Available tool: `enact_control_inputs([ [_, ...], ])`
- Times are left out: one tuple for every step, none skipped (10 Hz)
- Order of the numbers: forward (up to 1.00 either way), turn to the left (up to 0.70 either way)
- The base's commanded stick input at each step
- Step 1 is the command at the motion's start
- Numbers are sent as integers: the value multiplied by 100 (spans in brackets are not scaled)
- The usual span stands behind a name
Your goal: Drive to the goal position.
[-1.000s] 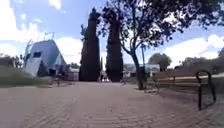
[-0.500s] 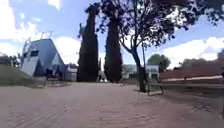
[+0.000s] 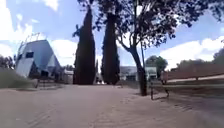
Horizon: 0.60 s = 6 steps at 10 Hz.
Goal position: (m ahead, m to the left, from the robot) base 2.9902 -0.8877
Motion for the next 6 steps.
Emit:
enact_control_inputs([
  [100,32],
  [100,40],
  [100,40],
  [100,40],
  [100,25],
  [100,4],
])
